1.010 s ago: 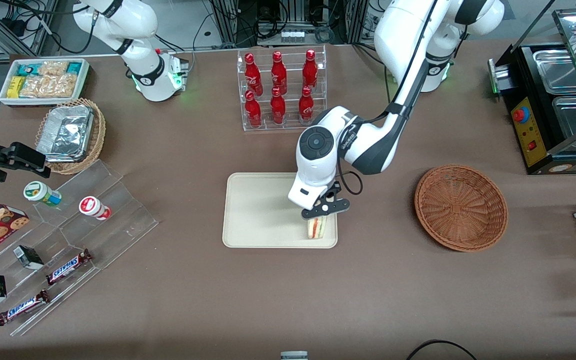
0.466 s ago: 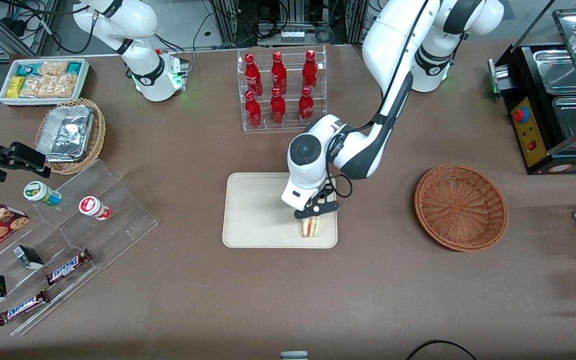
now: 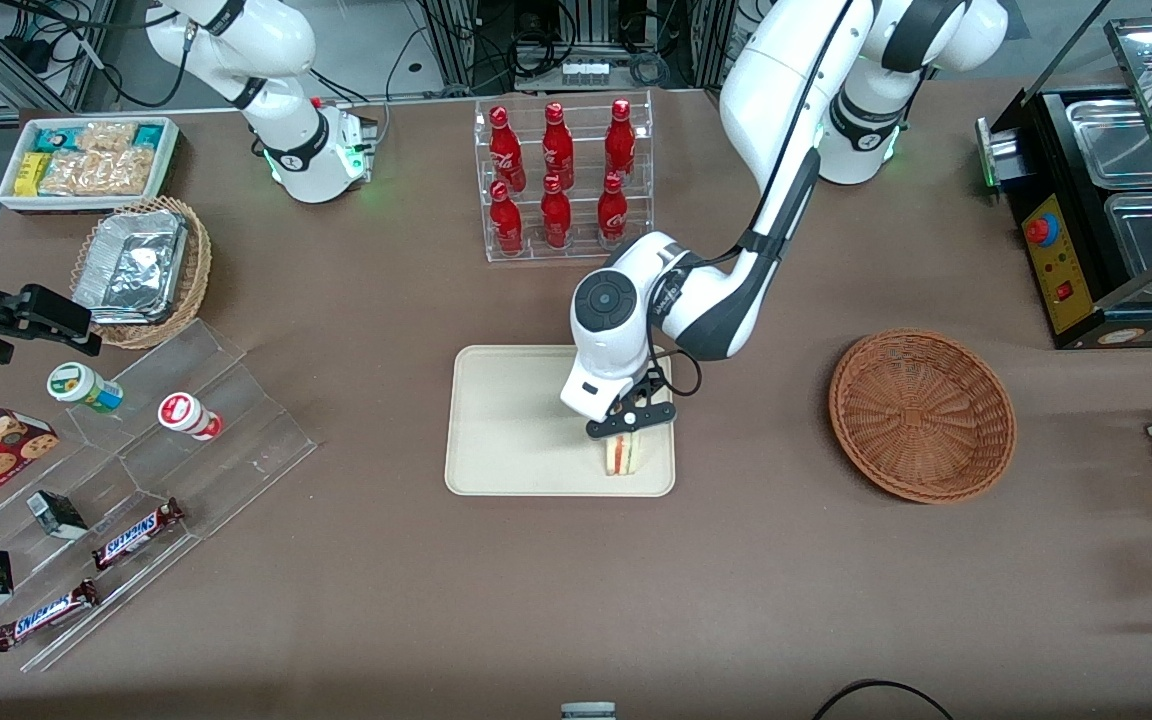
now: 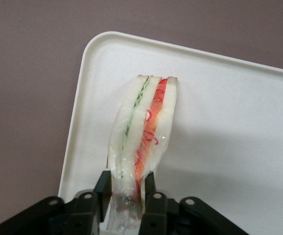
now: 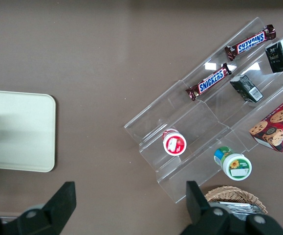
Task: Place sandwich from basket to tray
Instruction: 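Lower the sandwich onto the tray and open the left gripper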
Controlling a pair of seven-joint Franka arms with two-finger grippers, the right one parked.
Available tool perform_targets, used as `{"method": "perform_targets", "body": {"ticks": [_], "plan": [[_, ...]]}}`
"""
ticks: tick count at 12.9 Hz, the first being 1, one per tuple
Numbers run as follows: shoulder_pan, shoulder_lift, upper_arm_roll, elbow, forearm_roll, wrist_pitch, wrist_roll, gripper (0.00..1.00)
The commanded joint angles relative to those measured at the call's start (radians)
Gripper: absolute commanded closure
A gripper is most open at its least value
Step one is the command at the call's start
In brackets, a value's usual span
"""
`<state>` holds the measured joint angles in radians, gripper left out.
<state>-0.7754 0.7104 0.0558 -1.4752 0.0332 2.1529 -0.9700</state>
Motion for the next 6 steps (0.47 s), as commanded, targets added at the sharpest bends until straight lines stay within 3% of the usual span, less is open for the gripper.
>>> {"method": "perform_targets", "body": {"ticks": [1,6], "plan": [[-0.016,-0.035,0.018,0.024,0.019,-0.025,-0.047,0.00],[0.034,-0.196,0.030,0.024,0.010,-0.134,-0.050,0.00]]}}
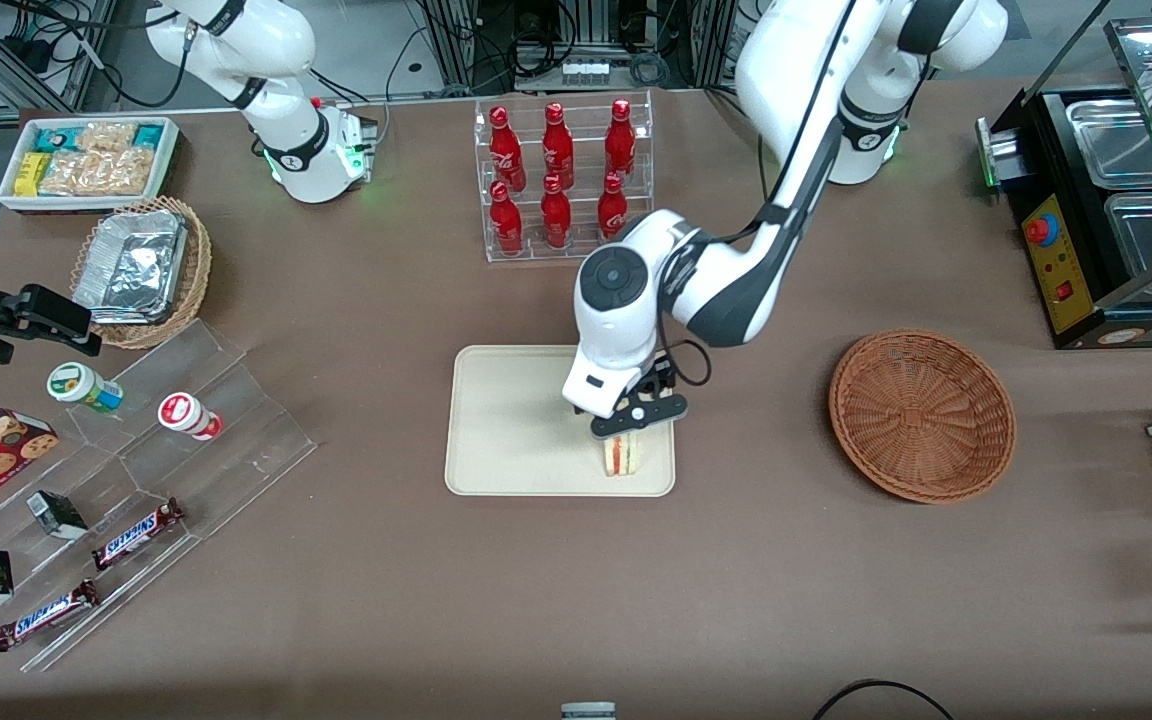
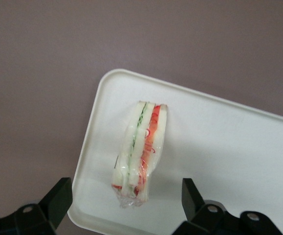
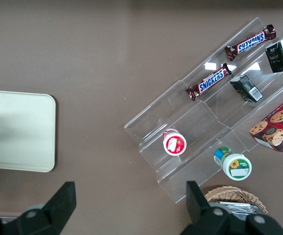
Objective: Place sandwich from basket to tray
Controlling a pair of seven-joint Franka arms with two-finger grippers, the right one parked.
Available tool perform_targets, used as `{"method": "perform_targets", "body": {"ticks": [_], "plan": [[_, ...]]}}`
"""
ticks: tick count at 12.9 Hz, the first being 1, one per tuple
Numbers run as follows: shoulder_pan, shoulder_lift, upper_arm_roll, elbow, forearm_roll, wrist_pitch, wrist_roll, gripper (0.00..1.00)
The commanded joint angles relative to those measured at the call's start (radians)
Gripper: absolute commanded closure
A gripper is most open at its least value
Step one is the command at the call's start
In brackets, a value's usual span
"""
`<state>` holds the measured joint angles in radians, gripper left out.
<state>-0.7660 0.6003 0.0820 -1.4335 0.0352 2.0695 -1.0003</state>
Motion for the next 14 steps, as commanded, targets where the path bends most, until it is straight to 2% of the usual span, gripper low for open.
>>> {"method": "perform_targets", "body": {"ticks": [1,4,7,12,14], "plan": [[0.046,-0.126,0.005,-0.018,0.005,-0.087,-0.020,0.00],[0.143,-0.264,0.005,-0.021,0.014,-0.195,0.008,0.00],[0.215,-0.345,0.005,-0.022,0.017,-0.274,0.052,0.00],[0.350,-0.450,0.005,-0.022,0.009,-0.411,0.264,0.00],[0.448,-0.477,-0.011,-0.025,-0.006,-0.468,0.397,0.00]]}}
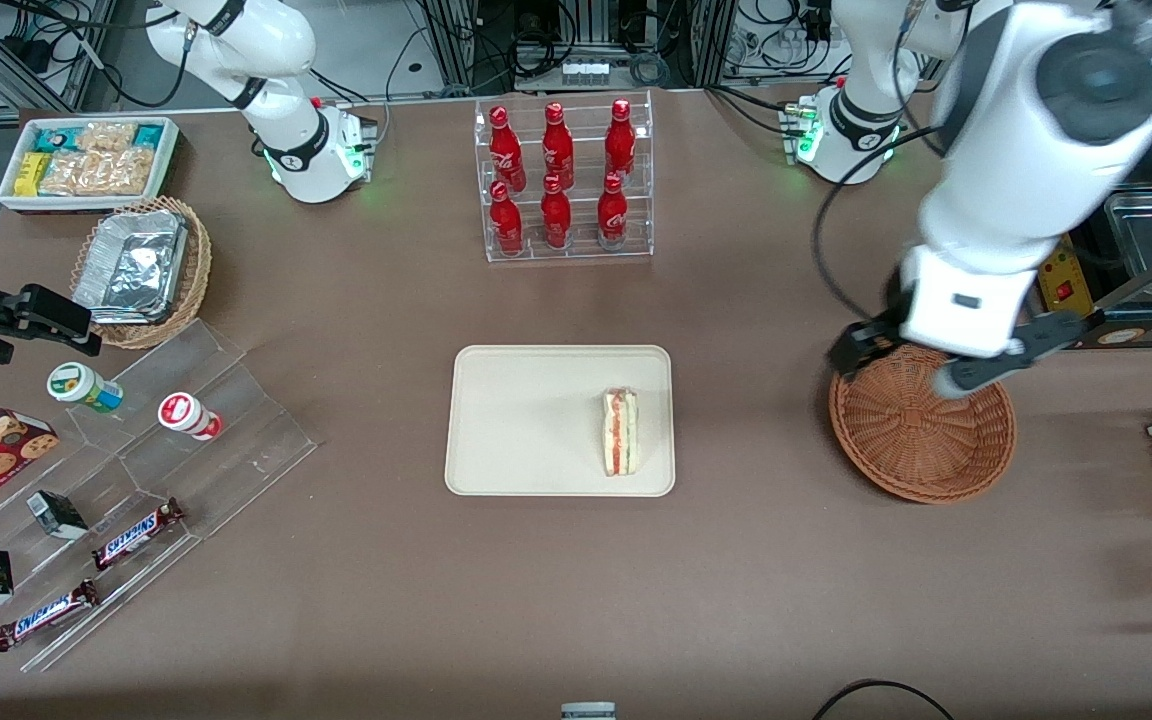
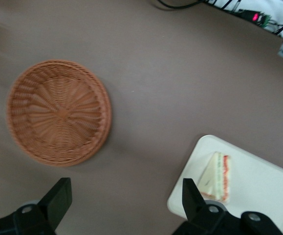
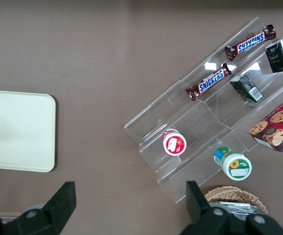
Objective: Place sandwich from basket to tray
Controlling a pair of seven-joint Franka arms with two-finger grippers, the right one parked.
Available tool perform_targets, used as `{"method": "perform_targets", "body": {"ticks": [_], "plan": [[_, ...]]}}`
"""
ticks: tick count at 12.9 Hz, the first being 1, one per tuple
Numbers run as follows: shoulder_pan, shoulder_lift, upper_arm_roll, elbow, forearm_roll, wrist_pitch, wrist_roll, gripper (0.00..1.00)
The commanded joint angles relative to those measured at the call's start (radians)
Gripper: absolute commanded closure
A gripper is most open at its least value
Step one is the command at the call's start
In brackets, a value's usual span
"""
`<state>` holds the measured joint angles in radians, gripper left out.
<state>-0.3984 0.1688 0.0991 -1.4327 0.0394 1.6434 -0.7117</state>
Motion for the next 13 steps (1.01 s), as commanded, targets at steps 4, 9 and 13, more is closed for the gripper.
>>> {"method": "perform_targets", "body": {"ticks": [4,9,13], "plan": [[0.260,-0.098,-0.088,-0.025,-0.069,-0.177,0.388,0.00],[0.375,-0.279,-0.084,-0.142,-0.069,-0.286,0.604,0.00],[0.372,-0.314,-0.093,-0.172,-0.067,-0.292,0.621,0.00]]}}
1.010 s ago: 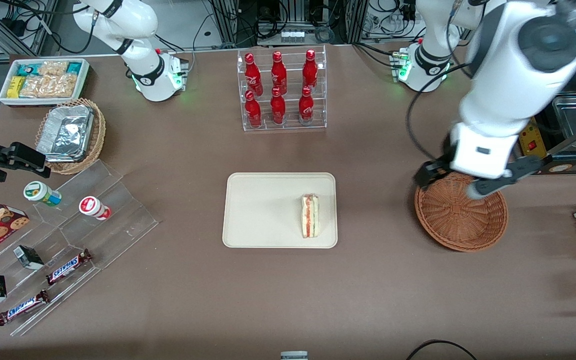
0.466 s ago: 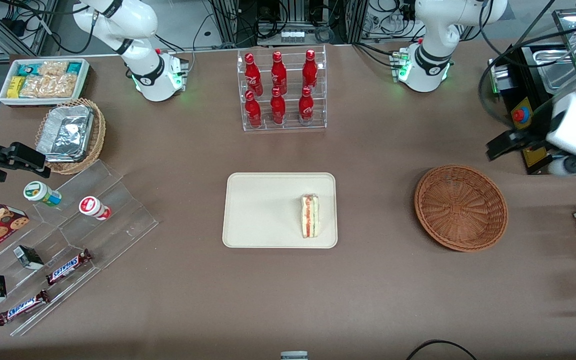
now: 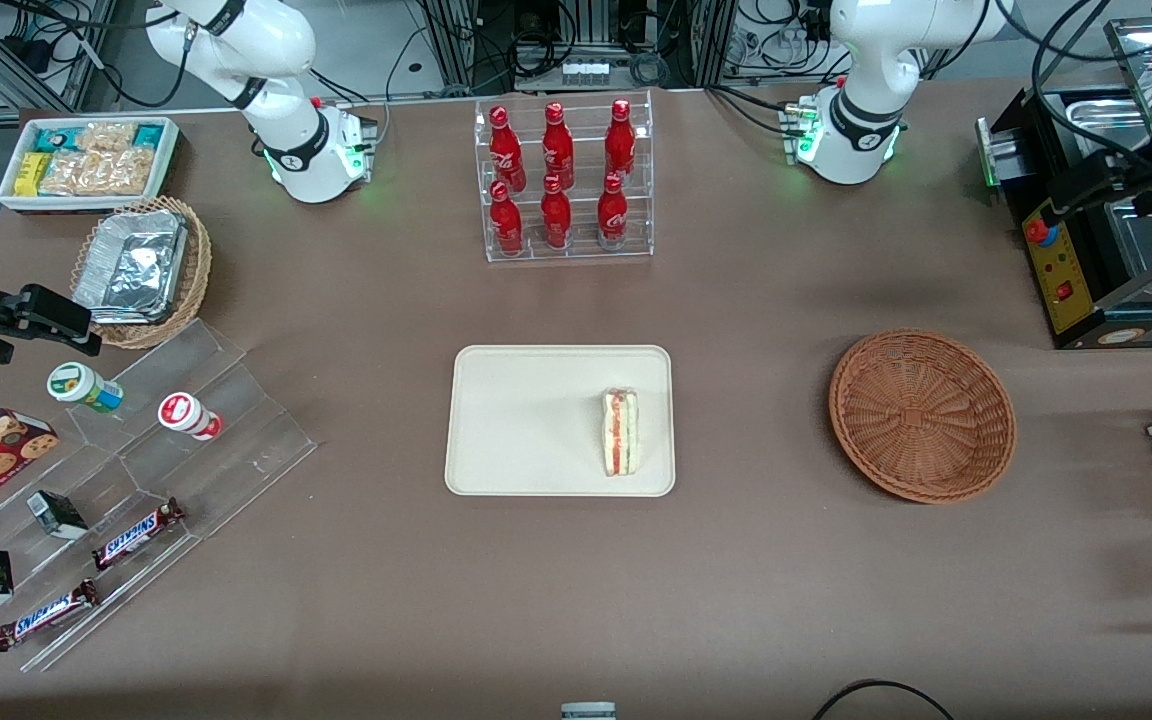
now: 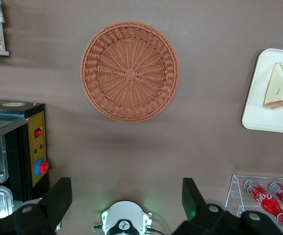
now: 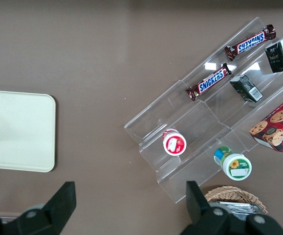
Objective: Place sandwich from basket to tray
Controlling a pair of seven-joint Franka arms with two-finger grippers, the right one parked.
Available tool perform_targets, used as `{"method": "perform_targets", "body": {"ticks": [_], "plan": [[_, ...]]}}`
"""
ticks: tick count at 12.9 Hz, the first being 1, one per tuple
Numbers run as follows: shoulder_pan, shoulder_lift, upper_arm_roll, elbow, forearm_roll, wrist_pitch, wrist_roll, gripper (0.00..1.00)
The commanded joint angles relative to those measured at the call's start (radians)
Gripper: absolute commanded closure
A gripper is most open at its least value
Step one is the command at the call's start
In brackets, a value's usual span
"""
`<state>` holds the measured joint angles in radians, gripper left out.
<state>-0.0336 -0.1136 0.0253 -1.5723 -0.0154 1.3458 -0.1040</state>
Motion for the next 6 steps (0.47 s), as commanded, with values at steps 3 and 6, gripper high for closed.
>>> {"method": "perform_targets", "body": {"ticks": [3,6], "plan": [[-0.002,-0.005,-0.019,0.001,-0.012,0.010,0.016,0.00],[-0.011,0.035,-0.031,0.041,-0.011,0.010,0.017,0.00]]}}
